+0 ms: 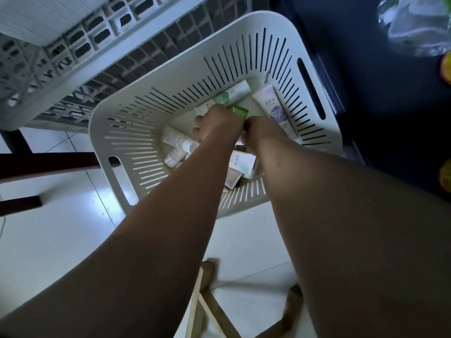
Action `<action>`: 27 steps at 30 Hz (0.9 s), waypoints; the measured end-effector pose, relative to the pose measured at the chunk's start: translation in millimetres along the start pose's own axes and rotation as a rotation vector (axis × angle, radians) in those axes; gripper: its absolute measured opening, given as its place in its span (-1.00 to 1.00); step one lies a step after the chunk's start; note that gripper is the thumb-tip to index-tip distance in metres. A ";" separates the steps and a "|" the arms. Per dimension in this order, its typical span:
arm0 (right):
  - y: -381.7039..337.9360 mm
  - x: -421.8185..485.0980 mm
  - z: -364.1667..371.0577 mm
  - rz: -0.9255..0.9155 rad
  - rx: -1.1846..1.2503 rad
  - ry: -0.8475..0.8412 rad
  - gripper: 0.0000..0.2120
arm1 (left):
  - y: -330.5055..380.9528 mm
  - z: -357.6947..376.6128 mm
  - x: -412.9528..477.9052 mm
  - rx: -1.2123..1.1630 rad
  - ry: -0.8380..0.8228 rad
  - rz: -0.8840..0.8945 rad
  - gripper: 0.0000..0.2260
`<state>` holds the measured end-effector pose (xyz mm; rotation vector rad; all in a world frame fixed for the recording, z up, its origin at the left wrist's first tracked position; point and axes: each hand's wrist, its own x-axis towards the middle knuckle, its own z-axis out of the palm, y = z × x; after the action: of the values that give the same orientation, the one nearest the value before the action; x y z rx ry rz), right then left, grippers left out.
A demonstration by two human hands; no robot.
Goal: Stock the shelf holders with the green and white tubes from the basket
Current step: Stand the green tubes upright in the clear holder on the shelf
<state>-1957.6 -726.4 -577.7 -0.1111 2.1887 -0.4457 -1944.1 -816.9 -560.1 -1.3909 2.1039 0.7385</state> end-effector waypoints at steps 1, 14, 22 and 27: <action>-0.8 -0.5 -3.7 0.007 -0.013 0.009 -0.86 | -3.6 -0.6 3.0 0.003 -0.008 0.015 -0.74; 4.7 -6.5 -23.7 -0.054 -0.045 0.014 -0.76 | -37.8 -40.4 -14.8 -0.796 0.114 0.404 -0.85; 8.1 -83.3 -67.9 -0.160 0.173 0.463 -0.83 | -36.1 -104.8 -75.2 -0.960 0.089 0.554 -0.87; -17.5 -168.0 -123.1 -0.319 0.464 0.531 -0.89 | -40.2 -139.3 -147.6 -0.933 0.023 0.729 -0.96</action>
<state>-1952.6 -669.2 -376.8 -0.0943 2.5173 -1.2705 -1871.6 -828.3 -366.7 -0.9289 2.3830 2.2011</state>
